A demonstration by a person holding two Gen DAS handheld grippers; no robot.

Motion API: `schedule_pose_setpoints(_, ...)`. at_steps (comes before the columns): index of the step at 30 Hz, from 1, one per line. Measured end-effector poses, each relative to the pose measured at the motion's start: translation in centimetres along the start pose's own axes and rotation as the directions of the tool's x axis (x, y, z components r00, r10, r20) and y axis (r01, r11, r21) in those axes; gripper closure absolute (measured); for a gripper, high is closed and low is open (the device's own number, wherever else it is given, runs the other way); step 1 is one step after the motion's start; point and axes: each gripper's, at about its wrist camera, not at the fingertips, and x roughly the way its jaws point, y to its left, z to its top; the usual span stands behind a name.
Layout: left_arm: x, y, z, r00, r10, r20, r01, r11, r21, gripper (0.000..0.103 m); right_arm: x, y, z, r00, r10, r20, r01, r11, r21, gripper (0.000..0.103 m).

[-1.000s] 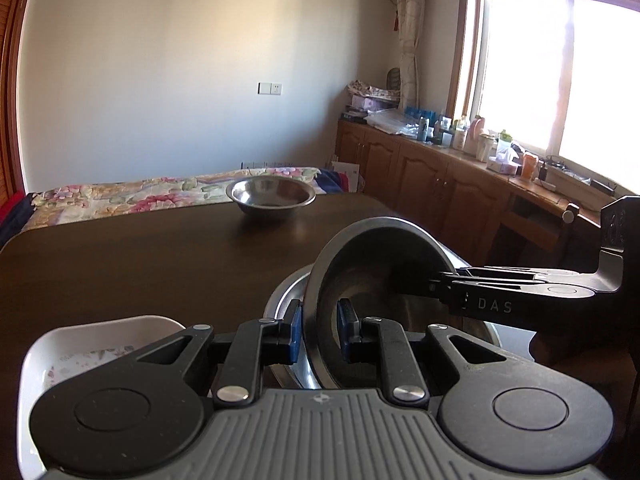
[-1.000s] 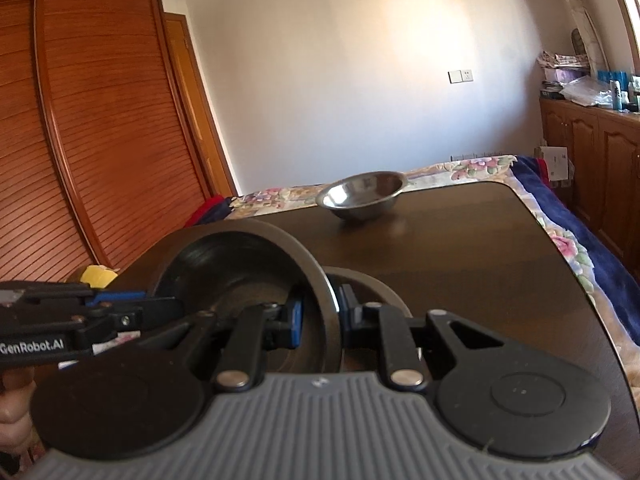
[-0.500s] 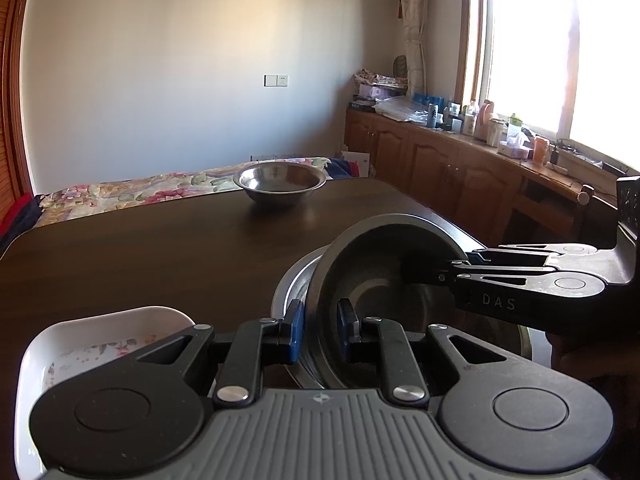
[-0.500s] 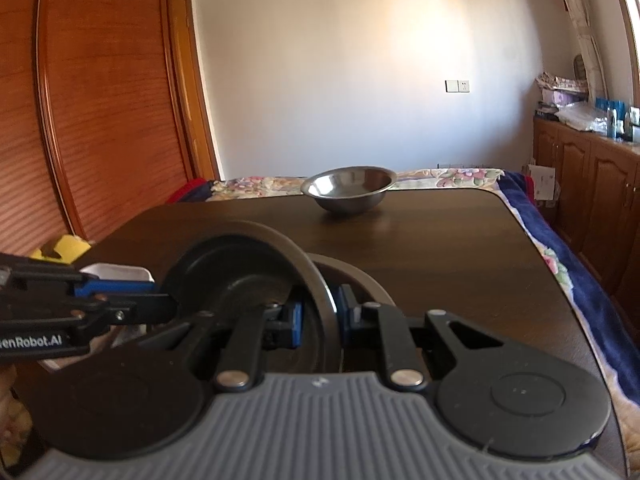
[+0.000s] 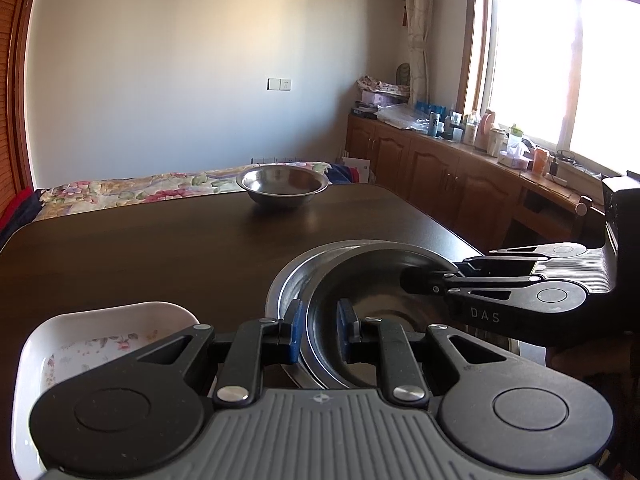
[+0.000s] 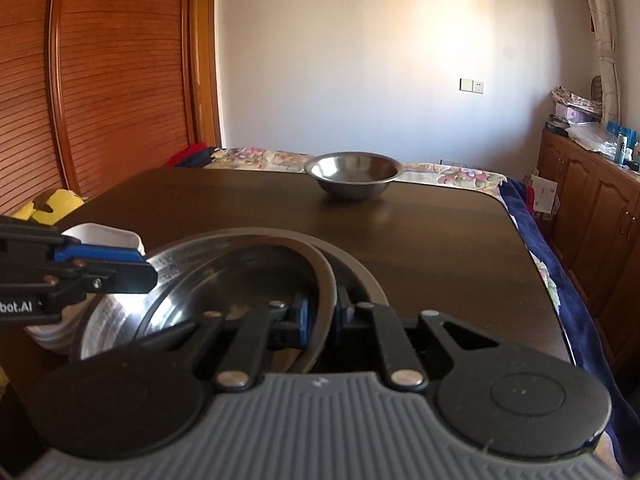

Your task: Organize plates and bowls

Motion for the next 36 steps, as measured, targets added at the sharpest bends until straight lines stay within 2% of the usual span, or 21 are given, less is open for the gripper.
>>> schedule_pose_setpoints(21, -0.4, 0.1, 0.2, 1.000, 0.000, 0.015, 0.000, 1.000, 0.004, 0.082, -2.1, -0.6, 1.1, 0.994, -0.012, 0.109, 0.007, 0.999, 0.047, 0.089)
schedule_pose_setpoints(23, -0.5, 0.1, 0.5, 1.000, 0.005, 0.020, -0.005, 1.000, 0.006, 0.077, -2.2, -0.6, 1.3, 0.993, -0.012, 0.117, 0.007, 0.999, 0.046, 0.089)
schedule_pose_setpoints(25, -0.4, 0.3, 0.9, 1.000, 0.014, 0.026, -0.014, 1.000, 0.012, 0.064, -2.3, -0.8, 1.6, 0.992, -0.012, 0.124, 0.007, 0.999, 0.039, 0.088)
schedule_pose_setpoints(27, -0.2, 0.5, 1.3, 0.999, 0.024, 0.031, -0.025, 1.000, 0.016, 0.056, -2.4, -1.1, 1.9, 0.991, -0.016, 0.132, 0.013, 0.999, 0.029, 0.086)
schedule_pose_setpoints(28, 0.0, 0.6, 1.7, 0.999, 0.032, 0.033, -0.033, 0.999, 0.021, 0.050, -2.4, -1.3, 2.1, 0.991, -0.019, 0.135, 0.016, 1.000, 0.026, 0.074)
schedule_pose_setpoints(29, 0.1, 0.7, 1.8, 0.999, 0.040, 0.034, -0.041, 0.999, 0.024, 0.047, -2.4, -1.6, 2.3, 0.990, -0.023, 0.141, 0.019, 1.000, 0.025, 0.066)
schedule_pose_setpoints(30, 0.3, 0.9, 2.2, 0.998, 0.048, 0.037, -0.049, 0.998, 0.025, 0.040, -2.5, -2.0, 2.6, 0.988, -0.027, 0.151, 0.023, 0.999, 0.025, 0.055)
schedule_pose_setpoints(31, 0.5, 1.0, 2.5, 0.998, 0.049, 0.039, -0.050, 0.998, 0.024, 0.030, -2.4, -2.4, 2.8, 0.987, -0.030, 0.159, 0.026, 0.999, 0.026, 0.054)
schedule_pose_setpoints(33, 0.9, 1.5, 3.3, 0.998, 0.048, 0.046, -0.049, 0.999, 0.016, 0.022, -2.2, -3.4, 3.3, 0.985, -0.040, 0.166, 0.036, 0.999, 0.030, 0.053)
schedule_pose_setpoints(36, 1.7, 2.0, 4.5, 0.997, 0.063, 0.049, -0.064, 0.998, 0.007, 0.018, -1.6, -4.8, 3.9, 0.983, -0.064, 0.171, 0.061, 0.998, 0.021, 0.042)
